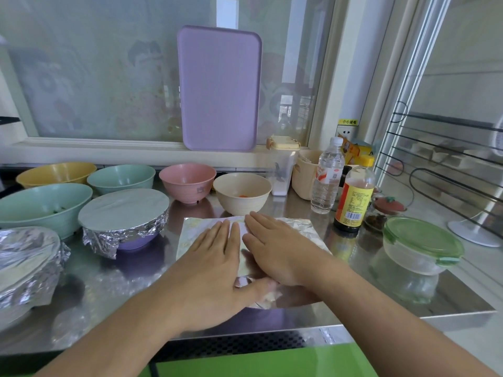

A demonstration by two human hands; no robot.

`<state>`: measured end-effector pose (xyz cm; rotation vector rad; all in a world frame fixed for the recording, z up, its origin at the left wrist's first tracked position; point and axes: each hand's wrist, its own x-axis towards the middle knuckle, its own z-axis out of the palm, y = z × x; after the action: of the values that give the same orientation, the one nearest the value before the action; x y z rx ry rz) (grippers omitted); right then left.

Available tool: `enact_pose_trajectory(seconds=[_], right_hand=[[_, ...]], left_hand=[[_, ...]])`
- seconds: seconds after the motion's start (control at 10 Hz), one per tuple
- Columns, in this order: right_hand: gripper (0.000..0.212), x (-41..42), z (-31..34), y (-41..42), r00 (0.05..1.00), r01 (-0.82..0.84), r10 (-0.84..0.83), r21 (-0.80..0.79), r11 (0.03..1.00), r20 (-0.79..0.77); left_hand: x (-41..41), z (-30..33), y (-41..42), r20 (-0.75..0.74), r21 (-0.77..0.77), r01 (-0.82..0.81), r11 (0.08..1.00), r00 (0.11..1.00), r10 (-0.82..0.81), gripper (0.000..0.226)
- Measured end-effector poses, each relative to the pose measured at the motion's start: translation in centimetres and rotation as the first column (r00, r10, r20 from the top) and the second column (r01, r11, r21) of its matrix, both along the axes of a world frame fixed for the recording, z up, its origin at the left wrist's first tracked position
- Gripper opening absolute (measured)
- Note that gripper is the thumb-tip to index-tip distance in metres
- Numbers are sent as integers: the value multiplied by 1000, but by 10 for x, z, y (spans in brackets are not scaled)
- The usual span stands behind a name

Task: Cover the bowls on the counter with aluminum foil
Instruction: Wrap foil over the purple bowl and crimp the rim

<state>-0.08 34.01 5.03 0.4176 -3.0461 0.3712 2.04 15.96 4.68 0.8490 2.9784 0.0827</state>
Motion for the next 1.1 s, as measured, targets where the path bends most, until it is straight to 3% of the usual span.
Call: enact_pose_trajectory(seconds=[0.1,0.2,0.3,0.4,0.5,0.6,0.7,0.8,0.9,1.0,1.1], right_hand=[[99,-1,-6,4,999,-40,43,89,995,-32],[105,-2,-8,4,997,-49,56,139,989,-49],[97,-1,-8,1,993,-49,63,140,989,-95],[85,-2,-11,2,982,-100,132,223,970,-135],[80,1,-12,9,983,-93,119,184,979,-139],[81,9,-17,15,989,-11,23,82,997,-146],[94,32,-19,13,990,98,-94,33,995,-102],[81,57,-28,1,967,168,-154,55,984,-204],[61,64,-25,-2,932,270,-199,215,938,-303],[65,42,-6,1,989,44,-5,263,964,-145],[57,8,5,6,994,42,-48,-60,997,-103]], left_hand=[[4,11,-6,125,-3,22,1000,992,-21,128],[1,33,-11,327,187,10,982,942,-72,114],[-16,44,6,339,558,-100,824,934,-116,46],[-33,25,25,121,478,-45,877,993,-15,36],[-46,3,31,-5,343,19,939,1000,-18,46],[-50,-1,31,-29,325,43,945,999,-35,77],[-49,-3,35,-34,259,-2,966,999,12,84],[-48,-2,37,5,270,-63,961,998,63,74],[-41,2,39,57,395,-123,911,992,109,62],[-44,-3,33,-3,419,-44,907,999,49,66],[-46,-5,28,-17,432,-1,902,1000,9,63]])
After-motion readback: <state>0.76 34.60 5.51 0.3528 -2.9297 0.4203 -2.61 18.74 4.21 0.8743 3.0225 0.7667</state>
